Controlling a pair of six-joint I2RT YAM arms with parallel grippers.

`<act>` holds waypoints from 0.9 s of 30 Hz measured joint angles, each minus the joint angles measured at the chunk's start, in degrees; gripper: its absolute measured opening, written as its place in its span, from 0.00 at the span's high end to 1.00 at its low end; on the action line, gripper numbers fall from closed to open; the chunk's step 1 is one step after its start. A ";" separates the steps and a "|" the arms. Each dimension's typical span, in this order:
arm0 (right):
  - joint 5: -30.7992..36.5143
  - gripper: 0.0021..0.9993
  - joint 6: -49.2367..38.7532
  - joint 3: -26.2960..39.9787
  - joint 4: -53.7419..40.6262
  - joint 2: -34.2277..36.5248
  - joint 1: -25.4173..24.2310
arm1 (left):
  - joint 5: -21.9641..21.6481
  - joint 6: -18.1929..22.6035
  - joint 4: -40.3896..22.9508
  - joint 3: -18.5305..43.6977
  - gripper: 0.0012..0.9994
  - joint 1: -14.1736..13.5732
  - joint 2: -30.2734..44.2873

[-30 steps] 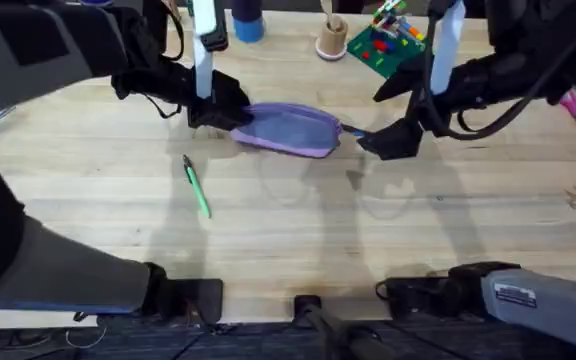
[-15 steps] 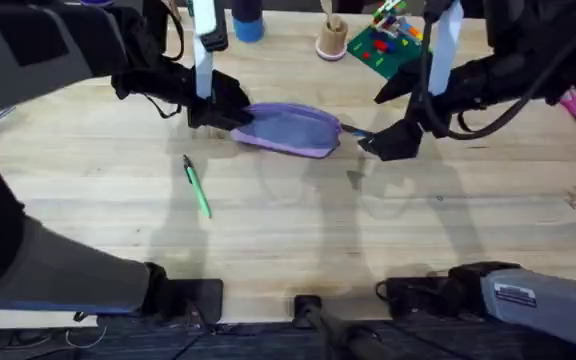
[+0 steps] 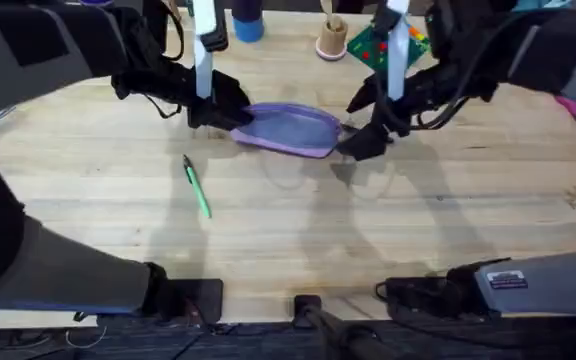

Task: Unzip the bag, pick up the pens from the table one at a time and place them inside, then zip the bag closed.

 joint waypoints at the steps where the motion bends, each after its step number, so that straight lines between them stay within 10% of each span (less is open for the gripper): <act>1: -0.11 0.00 0.00 0.00 0.30 0.48 0.27 | 0.00 0.00 0.00 0.00 0.96 0.00 0.00; 9: -0.50 0.08 -0.03 0.00 1.35 3.44 0.87 | 0.00 0.01 0.00 0.00 0.96 0.00 0.00; 19: -0.47 0.94 0.02 0.00 2.06 3.64 0.87 | 0.00 0.00 0.02 0.00 0.96 0.02 0.00; 27: -0.43 0.97 0.02 0.00 2.07 3.64 0.83 | -0.01 0.01 0.01 0.00 0.96 0.02 0.00</act>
